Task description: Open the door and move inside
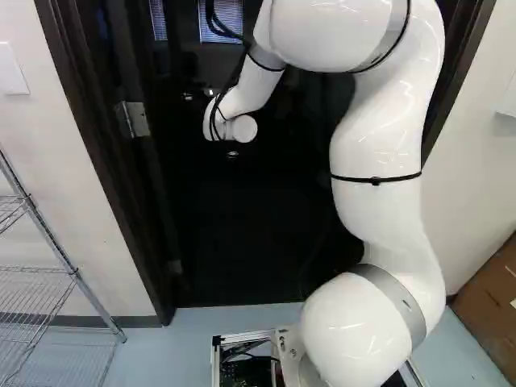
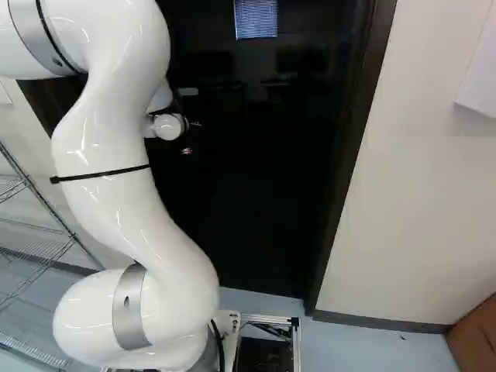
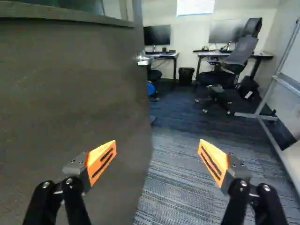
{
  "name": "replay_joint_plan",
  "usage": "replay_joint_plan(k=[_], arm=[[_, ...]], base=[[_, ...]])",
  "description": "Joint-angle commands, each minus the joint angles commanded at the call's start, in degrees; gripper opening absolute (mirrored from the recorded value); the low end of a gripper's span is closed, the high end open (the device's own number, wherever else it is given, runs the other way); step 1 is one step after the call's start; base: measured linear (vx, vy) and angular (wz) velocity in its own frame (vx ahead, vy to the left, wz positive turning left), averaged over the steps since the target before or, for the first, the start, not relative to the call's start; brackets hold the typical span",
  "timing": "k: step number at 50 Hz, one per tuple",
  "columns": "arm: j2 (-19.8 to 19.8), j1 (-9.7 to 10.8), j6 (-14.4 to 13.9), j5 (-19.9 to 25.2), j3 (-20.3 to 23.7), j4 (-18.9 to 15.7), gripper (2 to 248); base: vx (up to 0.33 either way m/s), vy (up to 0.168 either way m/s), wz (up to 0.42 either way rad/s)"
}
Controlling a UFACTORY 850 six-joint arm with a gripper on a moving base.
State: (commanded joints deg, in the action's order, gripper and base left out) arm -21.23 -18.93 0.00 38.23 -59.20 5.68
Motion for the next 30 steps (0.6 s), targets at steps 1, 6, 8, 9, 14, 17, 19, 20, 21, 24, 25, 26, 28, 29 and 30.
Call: replay_joint_plan(k=[1,6,8,9,14,17,19,20,21,24,25,26,28,29,30], arm=[[0.20,0.12,0.00,0.00,0.25,0.00,247],[1.21,0.72,0.00,0.00,1.46,0.00,247],[1.61,0.97,0.00,0.00,1.94,0.00,247],[1.81,1.09,0.00,0.00,2.18,0.00,247],[2.80,1.71,0.00,0.00,3.36,-0.06,247],[3.39,2.09,0.00,0.00,4.05,-0.21,247],[3.78,2.35,0.00,0.00,4.51,-0.35,247],[3.97,2.47,0.00,0.00,4.74,-0.44,247],[4.17,2.60,0.00,0.00,4.97,-0.53,247],[4.75,2.99,0.00,0.00,5.65,-0.84,247],[4.94,3.12,0.00,0.00,5.87,-0.96,247],[5.13,3.25,0.00,0.00,6.10,-1.09,247],[5.52,3.52,0.00,0.00,6.55,-1.36,247],[5.71,3.65,0.00,0.00,6.76,-1.50,247],[5.90,3.78,0.00,0.00,6.99,-1.64,247]], base=[[0.000,0.000,0.000],[0.000,0.000,0.000],[0.000,0.000,0.000],[0.000,0.000,0.000],[0.000,0.000,0.000],[0.000,0.000,0.000],[0.000,0.000,0.000],[0.000,0.000,0.000],[0.000,0.000,0.000],[0.000,0.000,0.000],[0.000,0.000,0.000],[0.000,0.000,0.000],[0.000,0.000,0.000],[0.000,0.000,0.000],[0.000,0.000,0.000]])
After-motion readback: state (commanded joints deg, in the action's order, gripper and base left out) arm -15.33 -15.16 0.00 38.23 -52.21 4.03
